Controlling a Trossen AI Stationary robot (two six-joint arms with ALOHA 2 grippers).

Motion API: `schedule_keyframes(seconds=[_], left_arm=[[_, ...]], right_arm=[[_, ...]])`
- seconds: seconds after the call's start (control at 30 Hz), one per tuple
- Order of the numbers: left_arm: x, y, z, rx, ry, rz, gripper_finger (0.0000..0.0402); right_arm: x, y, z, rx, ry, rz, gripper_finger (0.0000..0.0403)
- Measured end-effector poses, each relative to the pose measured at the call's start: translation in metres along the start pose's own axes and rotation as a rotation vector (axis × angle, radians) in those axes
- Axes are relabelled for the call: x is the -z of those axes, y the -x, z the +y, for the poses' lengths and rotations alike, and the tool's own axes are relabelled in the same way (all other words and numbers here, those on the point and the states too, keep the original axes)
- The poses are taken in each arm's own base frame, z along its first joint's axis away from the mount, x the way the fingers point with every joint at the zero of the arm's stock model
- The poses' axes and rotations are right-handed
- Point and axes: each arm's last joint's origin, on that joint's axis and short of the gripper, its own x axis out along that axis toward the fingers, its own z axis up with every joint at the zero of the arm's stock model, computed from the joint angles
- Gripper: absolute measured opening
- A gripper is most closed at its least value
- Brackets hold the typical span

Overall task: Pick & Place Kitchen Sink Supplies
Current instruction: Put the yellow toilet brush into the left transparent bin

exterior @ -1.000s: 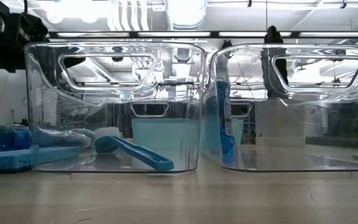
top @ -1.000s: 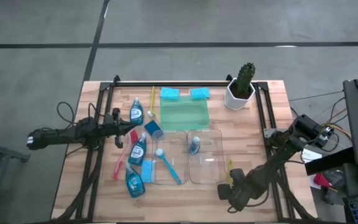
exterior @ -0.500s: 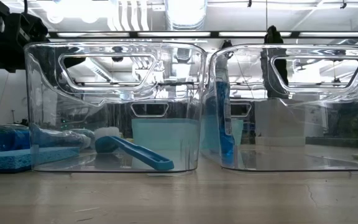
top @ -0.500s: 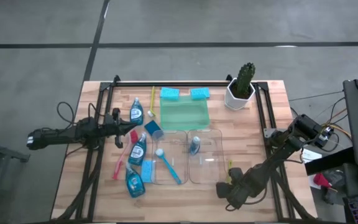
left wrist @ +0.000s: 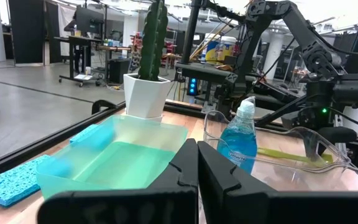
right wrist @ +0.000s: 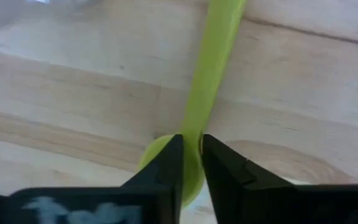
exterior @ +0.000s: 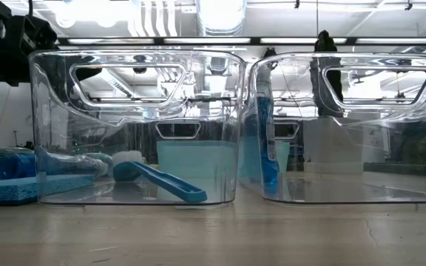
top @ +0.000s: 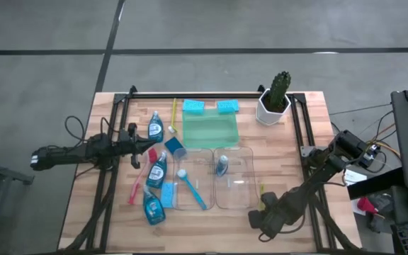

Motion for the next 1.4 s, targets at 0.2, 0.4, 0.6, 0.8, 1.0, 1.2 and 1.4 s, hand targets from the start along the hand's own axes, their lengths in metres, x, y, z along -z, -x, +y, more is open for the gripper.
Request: schedule_keyframes(seconds=[0.2,0.4,0.6,0.8,1.0,1.2,1.4], left_arm=[[0.000,0.000,0.000,0.000,0.000,-0.001,0.0000],[0.000,0.000,0.000,0.000,0.000,-0.001,0.0000],[0.000,0.000,0.000,0.000,0.000,0.000,0.0000],[0.000,0.000,0.000,0.000,0.000,0.000,0.0000],[0.000,0.000,0.000,0.000,0.000,0.000,0.0000],[0.000,0.000,0.000,0.000,0.000,0.000,0.0000],[0.000,0.000,0.000,0.000,0.000,0.000,0.0000]], right_arm=[[0.002,0.000,-0.002,0.014,0.022,0.017,0.0011],[0.003,0.004,-0.002,0.010,0.027,0.033,0.0009],[0.004,0.016,-0.006,0.017,0.038,0.058,0.0008],[0.003,0.034,-0.013,0.012,0.047,0.068,0.0008],[-0.003,0.061,-0.021,-0.003,0.075,0.070,0.0007],[-0.012,0.088,-0.032,-0.018,0.071,0.032,0.0007],[-0.017,0.097,-0.033,-0.096,0.061,-0.026,0.0009]])
